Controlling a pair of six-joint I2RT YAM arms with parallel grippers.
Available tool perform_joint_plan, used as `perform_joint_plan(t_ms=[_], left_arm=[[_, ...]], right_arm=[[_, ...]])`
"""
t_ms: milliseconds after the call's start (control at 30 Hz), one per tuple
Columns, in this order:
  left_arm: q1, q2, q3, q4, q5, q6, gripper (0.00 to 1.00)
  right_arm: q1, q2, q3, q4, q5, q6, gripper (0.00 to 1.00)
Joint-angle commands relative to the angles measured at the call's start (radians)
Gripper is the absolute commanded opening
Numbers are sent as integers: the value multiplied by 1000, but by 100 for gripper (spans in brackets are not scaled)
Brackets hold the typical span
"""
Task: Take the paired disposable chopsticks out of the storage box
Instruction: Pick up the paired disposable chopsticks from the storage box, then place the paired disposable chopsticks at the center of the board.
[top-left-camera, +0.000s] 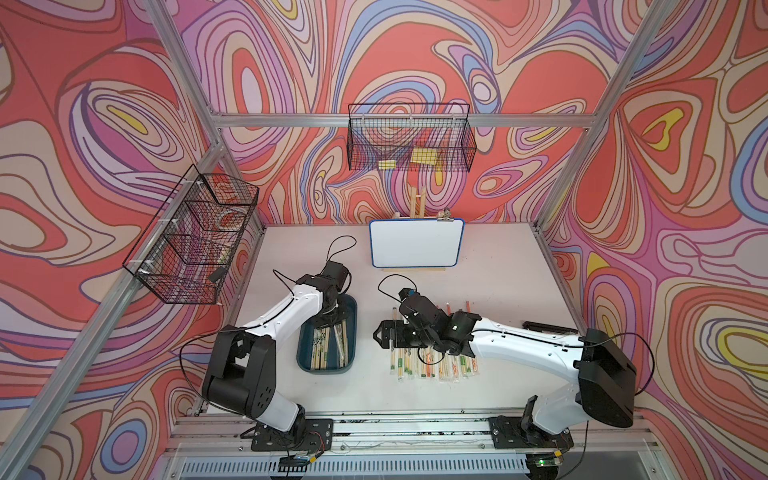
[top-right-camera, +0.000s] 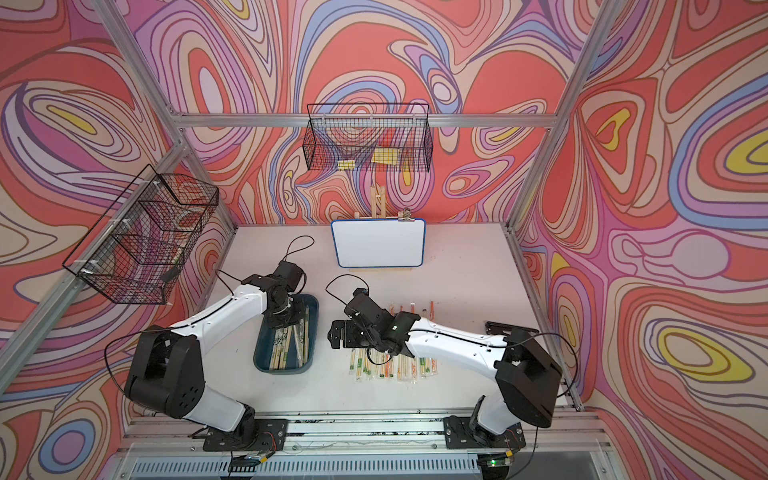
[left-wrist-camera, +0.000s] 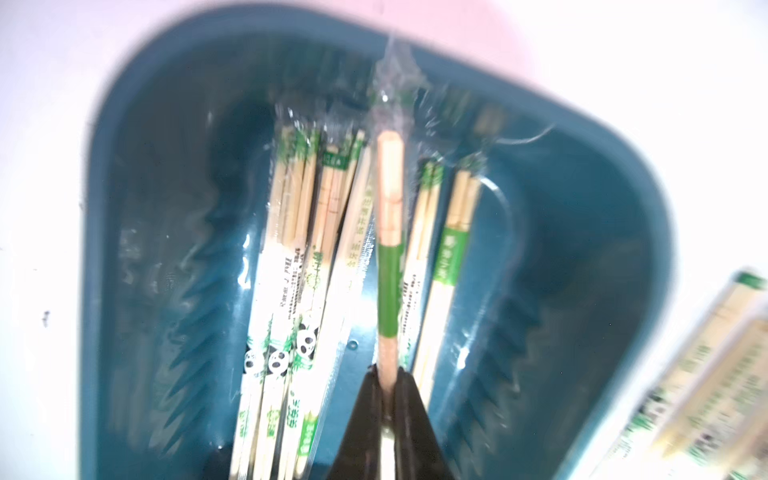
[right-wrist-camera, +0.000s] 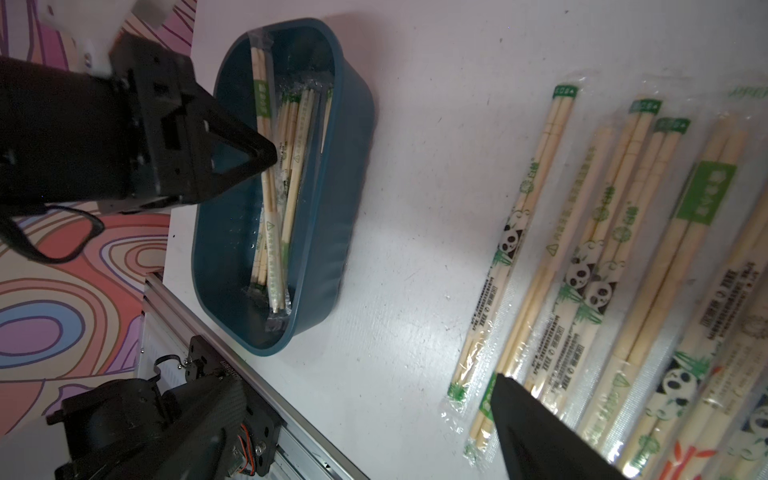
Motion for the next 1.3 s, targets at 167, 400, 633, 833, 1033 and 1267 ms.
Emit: perform_joint_plan(t_ms=[167,400,633,833,1033,1267], left_arm=[[0,-106,63,-106,19,40,9],[-91,-164,85,-91,49,17,9],[-229,-102,96,-36,40,-42,8],[-321,-3,101,25,41,-82,5],[-363,115,121,77,51,-94,5],[-375,242,148,119,75,-80,5]], right_arm=[[4,-2,-9,47,-14,-5,98],[4,-9,-47,88,-14,13,98],[4,-65,-115,76,28,36,98],[4,-117,-173,50,57,45,98],[4,-176,-233,15,75,62,98],[4,-214,-273,-10,86,65,98]])
